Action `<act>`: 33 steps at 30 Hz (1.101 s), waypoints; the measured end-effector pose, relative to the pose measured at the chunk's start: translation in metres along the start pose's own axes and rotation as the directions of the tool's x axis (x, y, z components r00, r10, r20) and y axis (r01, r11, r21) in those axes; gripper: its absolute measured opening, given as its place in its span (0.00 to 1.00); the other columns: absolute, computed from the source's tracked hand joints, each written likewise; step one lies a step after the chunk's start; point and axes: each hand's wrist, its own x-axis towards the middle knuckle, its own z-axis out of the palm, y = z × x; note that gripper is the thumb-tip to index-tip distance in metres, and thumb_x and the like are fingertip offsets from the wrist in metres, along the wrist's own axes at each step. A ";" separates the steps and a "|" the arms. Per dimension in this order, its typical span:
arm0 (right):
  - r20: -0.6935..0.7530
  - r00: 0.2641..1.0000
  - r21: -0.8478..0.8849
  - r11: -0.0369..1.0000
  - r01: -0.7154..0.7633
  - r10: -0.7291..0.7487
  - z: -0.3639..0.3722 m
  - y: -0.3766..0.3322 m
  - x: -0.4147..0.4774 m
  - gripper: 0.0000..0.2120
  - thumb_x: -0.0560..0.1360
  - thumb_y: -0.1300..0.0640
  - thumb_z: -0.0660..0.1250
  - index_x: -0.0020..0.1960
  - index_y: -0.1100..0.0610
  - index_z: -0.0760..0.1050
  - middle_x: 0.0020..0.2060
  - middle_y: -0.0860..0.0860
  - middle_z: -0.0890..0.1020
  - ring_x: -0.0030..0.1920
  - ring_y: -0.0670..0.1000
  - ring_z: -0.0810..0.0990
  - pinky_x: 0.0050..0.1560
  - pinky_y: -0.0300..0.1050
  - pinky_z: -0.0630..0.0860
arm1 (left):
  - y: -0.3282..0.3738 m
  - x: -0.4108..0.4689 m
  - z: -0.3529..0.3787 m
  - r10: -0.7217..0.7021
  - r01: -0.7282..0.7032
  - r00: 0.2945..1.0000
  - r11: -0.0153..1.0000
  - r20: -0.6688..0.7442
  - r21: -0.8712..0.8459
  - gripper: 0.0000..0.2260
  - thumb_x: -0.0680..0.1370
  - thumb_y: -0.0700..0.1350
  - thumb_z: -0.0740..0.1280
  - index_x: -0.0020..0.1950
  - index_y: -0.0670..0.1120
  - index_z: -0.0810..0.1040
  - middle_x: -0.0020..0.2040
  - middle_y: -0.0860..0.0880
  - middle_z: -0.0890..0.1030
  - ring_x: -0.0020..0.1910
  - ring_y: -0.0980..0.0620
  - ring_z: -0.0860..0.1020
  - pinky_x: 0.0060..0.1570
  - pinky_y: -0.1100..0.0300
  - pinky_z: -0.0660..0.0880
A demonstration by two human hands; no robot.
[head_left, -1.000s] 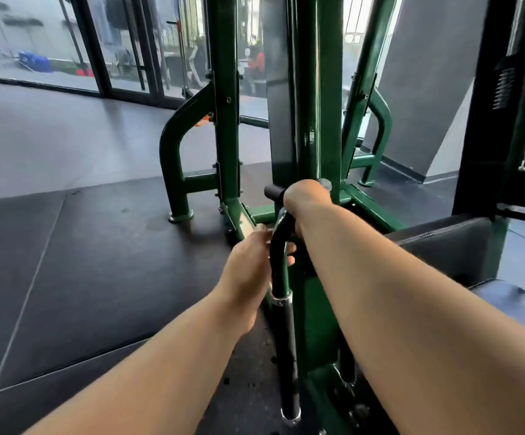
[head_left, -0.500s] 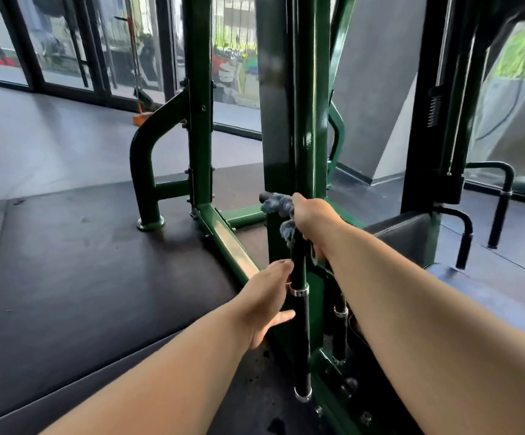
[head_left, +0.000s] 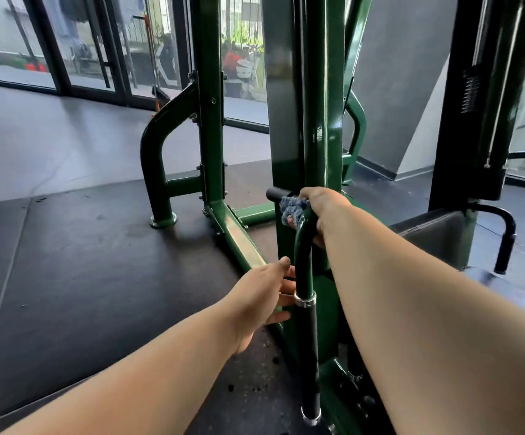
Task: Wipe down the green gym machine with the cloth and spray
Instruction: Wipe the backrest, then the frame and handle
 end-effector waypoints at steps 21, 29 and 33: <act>0.029 0.901 -0.123 0.893 0.434 -0.434 -0.003 0.088 -0.082 0.09 0.71 0.54 0.75 0.41 0.59 0.79 0.38 0.55 0.84 0.37 0.57 0.81 0.38 0.48 0.77 | -0.036 -0.006 -0.005 0.021 -0.079 0.963 0.976 -0.268 -0.205 0.14 0.83 0.45 0.54 0.44 0.44 0.77 0.34 0.47 0.81 0.33 0.52 0.76 0.36 0.60 0.68; 0.020 0.995 0.176 0.980 0.088 -0.093 0.003 0.006 -0.003 0.07 0.79 0.64 0.61 0.48 0.63 0.77 0.29 0.57 0.77 0.16 0.50 0.71 0.16 0.34 0.67 | -0.076 -0.001 0.024 0.105 -0.103 0.994 0.987 0.006 -0.124 0.21 0.83 0.55 0.50 0.51 0.51 0.82 0.52 0.52 0.84 0.55 0.54 0.80 0.58 0.57 0.72; 0.128 0.991 -0.088 0.994 0.059 -0.047 -0.006 0.005 0.004 0.15 0.76 0.62 0.60 0.56 0.59 0.83 0.40 0.53 0.82 0.26 0.49 0.77 0.19 0.38 0.70 | -0.069 0.005 0.028 0.076 -0.060 0.995 0.975 0.071 -0.215 0.22 0.83 0.53 0.50 0.48 0.43 0.80 0.47 0.45 0.85 0.54 0.48 0.81 0.61 0.54 0.72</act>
